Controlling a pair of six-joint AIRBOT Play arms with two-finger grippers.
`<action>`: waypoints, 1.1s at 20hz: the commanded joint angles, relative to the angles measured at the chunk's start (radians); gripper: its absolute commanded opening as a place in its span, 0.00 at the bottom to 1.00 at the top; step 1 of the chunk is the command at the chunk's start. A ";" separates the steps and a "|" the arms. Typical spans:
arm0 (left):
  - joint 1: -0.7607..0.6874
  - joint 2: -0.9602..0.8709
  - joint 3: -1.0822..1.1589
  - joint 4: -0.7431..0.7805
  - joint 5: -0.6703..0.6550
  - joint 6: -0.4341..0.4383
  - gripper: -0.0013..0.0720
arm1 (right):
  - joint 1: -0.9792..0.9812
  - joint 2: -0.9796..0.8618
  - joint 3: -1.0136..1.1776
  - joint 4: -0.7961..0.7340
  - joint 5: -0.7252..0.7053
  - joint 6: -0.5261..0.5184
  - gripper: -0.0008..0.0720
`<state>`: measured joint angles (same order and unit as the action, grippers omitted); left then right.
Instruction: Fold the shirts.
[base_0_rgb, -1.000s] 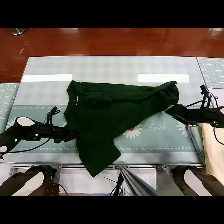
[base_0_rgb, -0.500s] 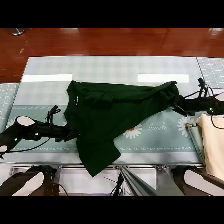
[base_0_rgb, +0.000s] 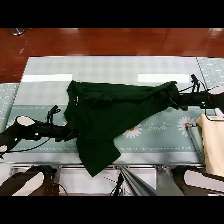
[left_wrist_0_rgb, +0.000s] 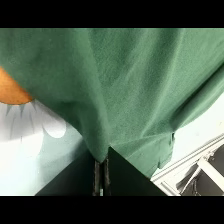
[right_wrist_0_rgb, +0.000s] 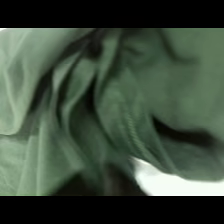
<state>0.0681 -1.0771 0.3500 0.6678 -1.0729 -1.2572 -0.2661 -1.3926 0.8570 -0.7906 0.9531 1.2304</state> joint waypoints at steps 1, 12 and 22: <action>0.000 0.000 0.001 -0.011 -0.001 0.000 0.05 | 0.039 -0.007 0.024 0.004 0.000 -0.031 0.06; 0.230 0.022 1.353 -0.171 -0.085 -0.010 0.05 | 0.047 0.155 1.132 -0.137 0.288 0.243 0.06; 0.231 0.375 1.670 0.452 -0.144 -0.181 0.05 | 0.047 0.678 1.212 -0.499 0.469 0.278 0.06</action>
<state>0.2977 -0.8341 2.0418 0.9340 -1.1816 -1.4174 -0.2203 -0.8360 2.0541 -1.1641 1.3411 1.4887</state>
